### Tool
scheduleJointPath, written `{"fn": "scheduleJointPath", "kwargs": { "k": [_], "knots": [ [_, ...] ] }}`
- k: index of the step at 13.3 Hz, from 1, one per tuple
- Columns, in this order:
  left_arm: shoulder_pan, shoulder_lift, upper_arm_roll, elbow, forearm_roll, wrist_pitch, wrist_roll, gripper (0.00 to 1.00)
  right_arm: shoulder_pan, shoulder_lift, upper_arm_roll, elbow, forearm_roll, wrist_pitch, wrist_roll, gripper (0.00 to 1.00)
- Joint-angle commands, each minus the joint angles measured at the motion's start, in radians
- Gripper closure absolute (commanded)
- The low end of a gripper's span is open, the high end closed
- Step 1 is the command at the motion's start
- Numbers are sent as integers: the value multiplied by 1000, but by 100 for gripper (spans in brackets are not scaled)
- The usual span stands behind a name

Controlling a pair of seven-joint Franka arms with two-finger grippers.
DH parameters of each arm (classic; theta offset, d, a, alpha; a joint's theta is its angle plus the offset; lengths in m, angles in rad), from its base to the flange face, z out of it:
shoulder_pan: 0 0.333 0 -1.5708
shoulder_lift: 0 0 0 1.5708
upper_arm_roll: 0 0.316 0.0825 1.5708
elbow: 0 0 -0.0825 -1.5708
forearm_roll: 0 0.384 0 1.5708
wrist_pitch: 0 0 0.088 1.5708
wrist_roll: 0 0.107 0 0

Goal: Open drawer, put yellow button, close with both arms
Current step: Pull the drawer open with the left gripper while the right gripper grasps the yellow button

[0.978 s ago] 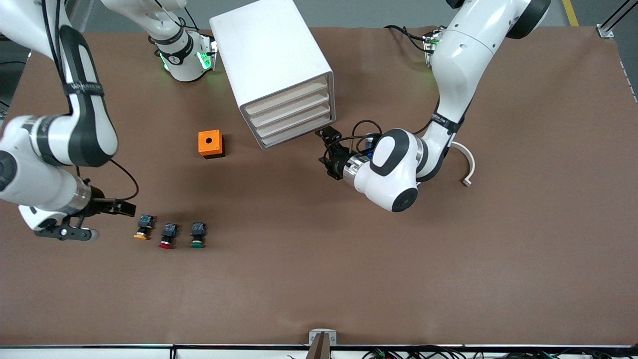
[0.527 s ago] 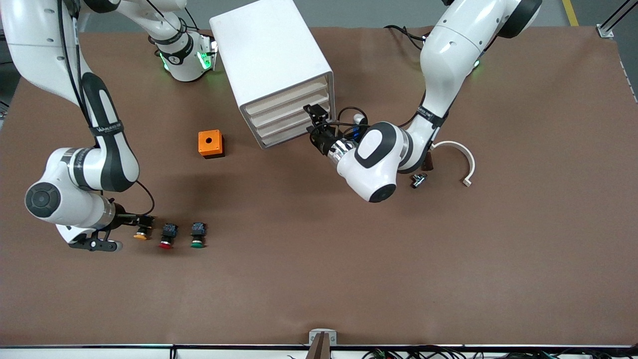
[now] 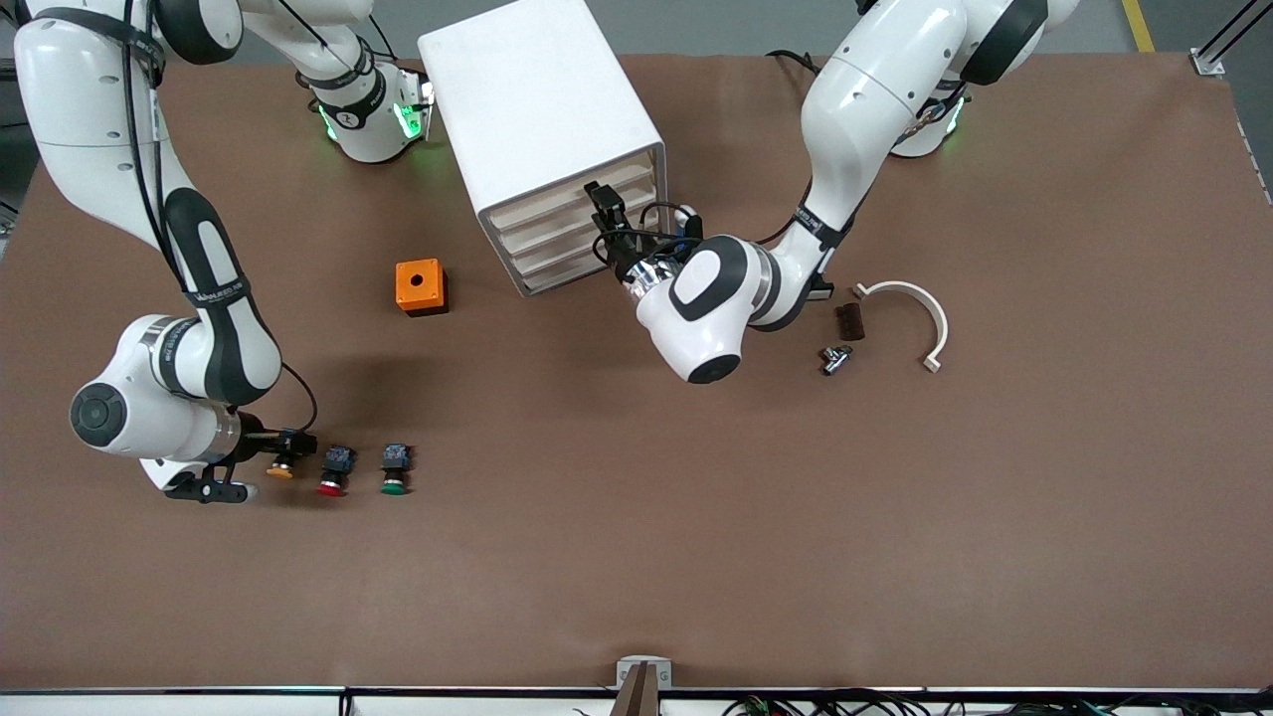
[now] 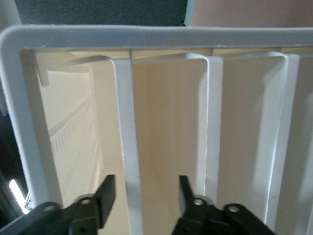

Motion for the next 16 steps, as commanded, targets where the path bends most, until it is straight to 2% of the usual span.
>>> {"fn": "scheduleJointPath", "kwargs": {
  "k": [1,3,6,9,10,12,16],
  "knots": [
    [-15,5,6,16,-26,-13,-51,51,-20,3,12,11,30,-3,-51,10],
    [-15,5,5,16,-31,-13,-64,82,-19,3,10,11,30,-6,-51,26],
    [-24,3,6,16,-34,-13,-68,98,-14,5,10,11,30,-12,-51,56],
    [5,-3,18,21,-25,-15,-67,99,-9,3,10,13,30,-12,-40,81],
    [35,-4,29,27,-26,-13,-56,99,-8,0,10,14,30,-12,-42,87],
    [84,3,32,80,-28,-10,-38,99,-6,-5,9,36,24,-12,-50,91],
    [177,0,37,106,-28,-3,-13,98,-3,-69,10,69,28,-88,-36,93]
  ]
}}
